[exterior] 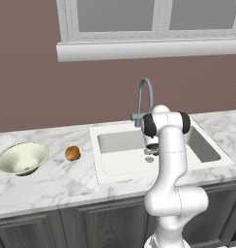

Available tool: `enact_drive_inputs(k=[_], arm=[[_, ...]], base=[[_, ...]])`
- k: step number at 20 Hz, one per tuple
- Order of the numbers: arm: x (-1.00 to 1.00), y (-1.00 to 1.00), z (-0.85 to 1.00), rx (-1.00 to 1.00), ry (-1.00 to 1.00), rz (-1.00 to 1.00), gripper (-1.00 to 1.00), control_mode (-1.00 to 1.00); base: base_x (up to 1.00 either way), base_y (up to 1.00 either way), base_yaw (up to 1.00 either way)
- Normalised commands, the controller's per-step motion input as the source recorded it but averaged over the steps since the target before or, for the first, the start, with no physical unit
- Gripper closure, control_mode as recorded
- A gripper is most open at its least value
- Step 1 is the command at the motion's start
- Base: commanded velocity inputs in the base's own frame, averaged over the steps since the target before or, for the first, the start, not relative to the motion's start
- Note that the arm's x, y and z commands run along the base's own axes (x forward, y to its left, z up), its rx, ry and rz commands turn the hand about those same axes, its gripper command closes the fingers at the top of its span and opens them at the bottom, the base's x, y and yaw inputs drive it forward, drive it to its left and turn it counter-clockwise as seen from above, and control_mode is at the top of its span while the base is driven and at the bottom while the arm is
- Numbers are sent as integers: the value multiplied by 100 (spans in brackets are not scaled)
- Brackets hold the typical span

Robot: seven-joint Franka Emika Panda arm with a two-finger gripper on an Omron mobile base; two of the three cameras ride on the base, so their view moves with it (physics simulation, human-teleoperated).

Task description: Remove the potato and avocado from the sink. Then move the bowl and cup from the counter to the sink for washing.

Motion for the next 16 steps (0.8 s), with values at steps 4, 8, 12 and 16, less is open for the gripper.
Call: enact_drive_inputs(k=[4, 8, 12, 16], arm=[[15, 3, -17, 0, 5, 2, -100, -100], [16, 8, -11, 0, 0, 5, -100, -100], [9, 7, -13, 0, 0, 5, 100, -100], [1, 17, -23, 0, 4, 4, 100, -100]], base=[[0, 0, 0], [0, 0, 0], [0, 0, 0], [0, 0, 0]])
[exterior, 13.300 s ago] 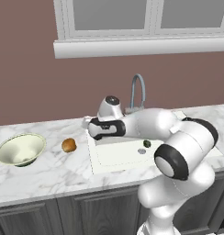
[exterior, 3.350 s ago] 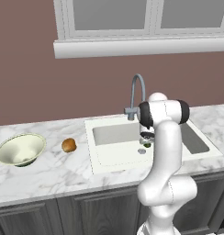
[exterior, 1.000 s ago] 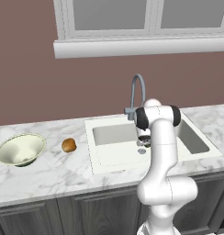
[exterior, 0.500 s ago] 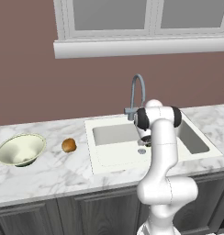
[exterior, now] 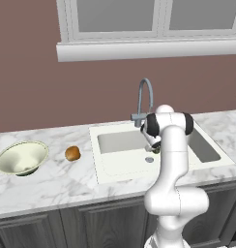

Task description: Remove the potato and avocado from the sink. Then move the bowl and cup from the counter to the sink for washing.

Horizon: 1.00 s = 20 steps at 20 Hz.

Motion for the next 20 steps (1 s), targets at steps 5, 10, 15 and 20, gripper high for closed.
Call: enact_drive_inputs(k=[5, 10, 15, 20], arm=[[0, 10, -26, 2, 18, 5, 100, -100], [-11, -3, -15, 2, 14, 6, 100, -100], [-24, -13, 3, 1, 0, 1, 100, -100], [-28, -11, 3, 3, 0, 0, 100, -100]], base=[[0, 0, 0], [0, 0, 0], [0, 0, 0], [0, 0, 0]])
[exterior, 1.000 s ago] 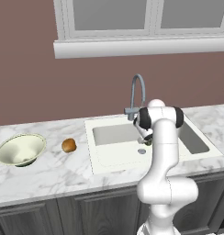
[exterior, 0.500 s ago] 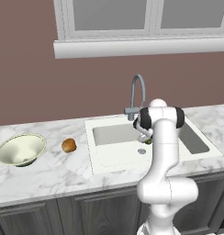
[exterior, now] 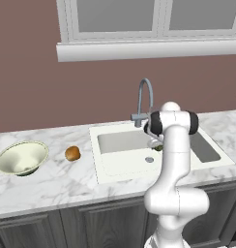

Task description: Remove the potato and avocado from the sink. Then move the bowl and cup from the counter to the sink for washing.

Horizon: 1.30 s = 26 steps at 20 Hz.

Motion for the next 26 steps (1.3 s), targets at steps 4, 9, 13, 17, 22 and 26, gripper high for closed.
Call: enact_drive_inputs(k=[4, 9, 13, 17, 22, 26], arm=[[-34, -9, 0, 4, 1, 0, 100, -100], [-34, -3, 16, 4, 0, 0, 100, -100], [-28, -11, 30, 0, -1, 1, 100, -100], [-29, -9, 32, 0, 0, 0, 100, -100], [-28, -8, 33, 0, 0, 0, 100, -100], [-26, -7, 35, 0, 0, 0, 100, -100]], base=[[0, 0, 0], [0, 0, 0], [0, 0, 0], [0, 0, 0], [0, 0, 0], [0, 0, 0]])
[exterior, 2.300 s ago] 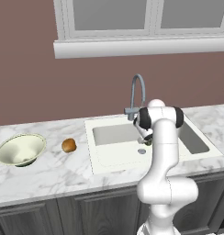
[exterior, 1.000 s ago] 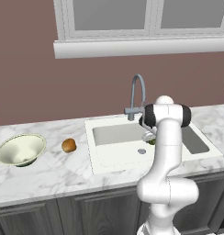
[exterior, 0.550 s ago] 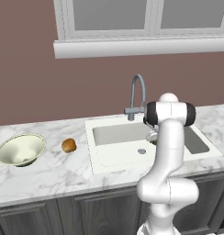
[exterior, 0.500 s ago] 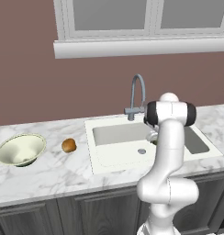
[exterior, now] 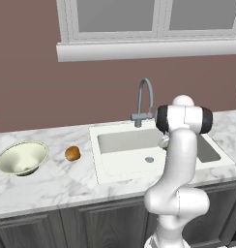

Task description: Remove the potato and avocado from the sink. Then move the bowl and cup from the counter to the sink for washing.

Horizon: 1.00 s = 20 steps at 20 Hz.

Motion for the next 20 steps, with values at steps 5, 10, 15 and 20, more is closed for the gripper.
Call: enact_drive_inputs(k=[5, 10, 15, 20], arm=[[-26, -7, 39, 0, 0, 0, 100, -100], [-30, -3, 37, 0, 0, 0, 100, -100], [-33, 0, 38, 1, 0, 0, 100, -100], [-30, 0, 40, 0, 0, 0, 100, -100]], base=[[0, 0, 0], [0, 0, 0], [0, 0, 0], [0, 0, 0]])
